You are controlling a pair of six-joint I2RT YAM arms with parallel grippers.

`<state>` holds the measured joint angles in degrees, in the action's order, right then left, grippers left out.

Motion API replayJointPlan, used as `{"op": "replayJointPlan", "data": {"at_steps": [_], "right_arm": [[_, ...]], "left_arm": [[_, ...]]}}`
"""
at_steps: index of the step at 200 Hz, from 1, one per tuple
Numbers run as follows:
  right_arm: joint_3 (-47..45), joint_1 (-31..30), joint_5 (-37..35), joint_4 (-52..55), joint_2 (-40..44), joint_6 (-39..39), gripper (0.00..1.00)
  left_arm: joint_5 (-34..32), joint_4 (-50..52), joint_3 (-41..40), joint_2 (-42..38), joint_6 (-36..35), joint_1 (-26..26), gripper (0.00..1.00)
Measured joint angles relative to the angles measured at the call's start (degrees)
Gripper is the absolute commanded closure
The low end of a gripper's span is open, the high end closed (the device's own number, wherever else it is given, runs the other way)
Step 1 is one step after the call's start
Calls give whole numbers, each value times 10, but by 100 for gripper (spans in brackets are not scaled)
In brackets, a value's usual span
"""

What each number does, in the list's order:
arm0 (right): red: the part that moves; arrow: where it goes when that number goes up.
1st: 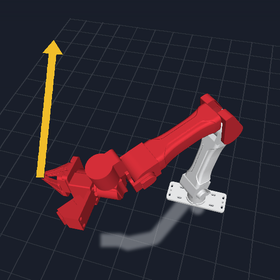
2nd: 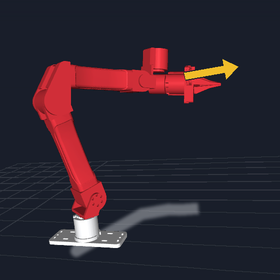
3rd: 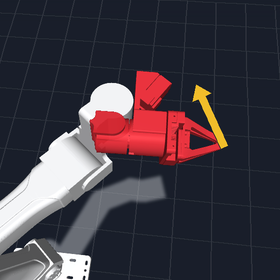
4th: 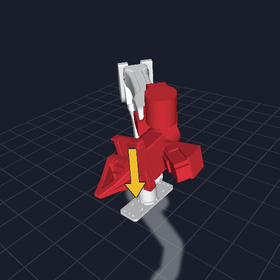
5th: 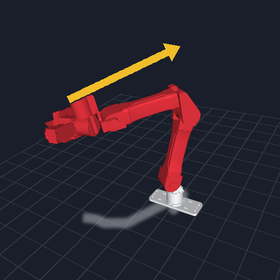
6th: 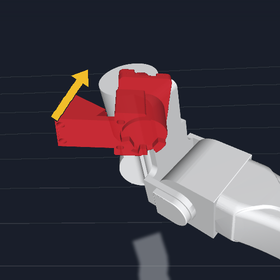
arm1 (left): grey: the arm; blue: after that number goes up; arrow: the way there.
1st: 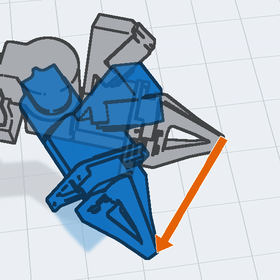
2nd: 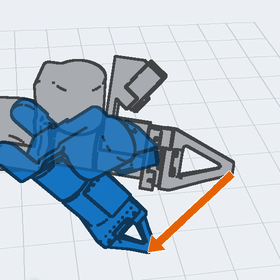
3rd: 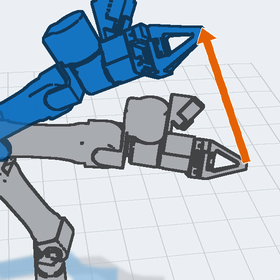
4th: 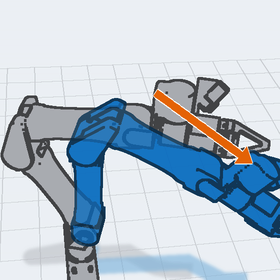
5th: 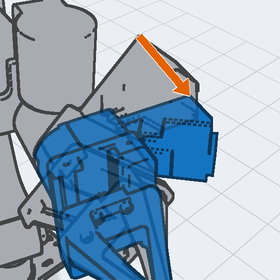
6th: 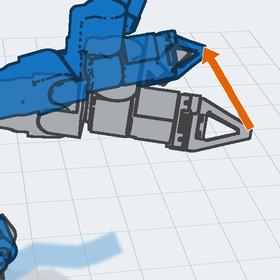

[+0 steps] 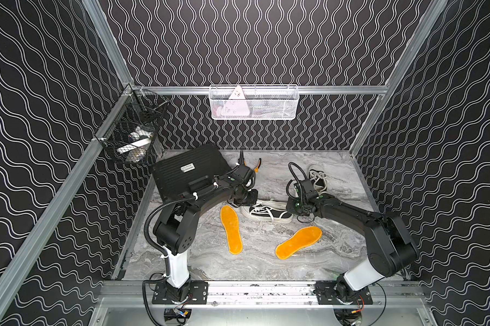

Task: Insert the insole into the shoe
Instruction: Adjust the shoe at the center of the board.

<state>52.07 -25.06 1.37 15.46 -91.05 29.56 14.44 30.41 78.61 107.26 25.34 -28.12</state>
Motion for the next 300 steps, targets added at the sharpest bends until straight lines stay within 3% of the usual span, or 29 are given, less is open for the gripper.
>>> {"op": "replayJointPlan", "data": {"at_steps": [35, 75, 141, 213, 261, 300], "right_arm": [[-3, -5, 17, 0, 16, 17, 63], [2, -6, 41, 3, 30, 39, 53], [35, -7, 44, 32, 66, 28, 49], [28, -7, 44, 63, 97, 25, 49], [14, -15, 41, 76, 129, 23, 49], [-15, -60, 57, 77, 167, 26, 49]], "left_arm": [[-30, 9, 10, 10, 0, -14, 96], [-44, 30, 39, 12, 0, -24, 82], [-59, 52, 61, 4, -3, -39, 57], [-58, 82, 59, -74, -2, -50, 49], [-161, 114, -65, -166, 40, -23, 43], [-174, 107, -170, -182, 78, 29, 44]]}}
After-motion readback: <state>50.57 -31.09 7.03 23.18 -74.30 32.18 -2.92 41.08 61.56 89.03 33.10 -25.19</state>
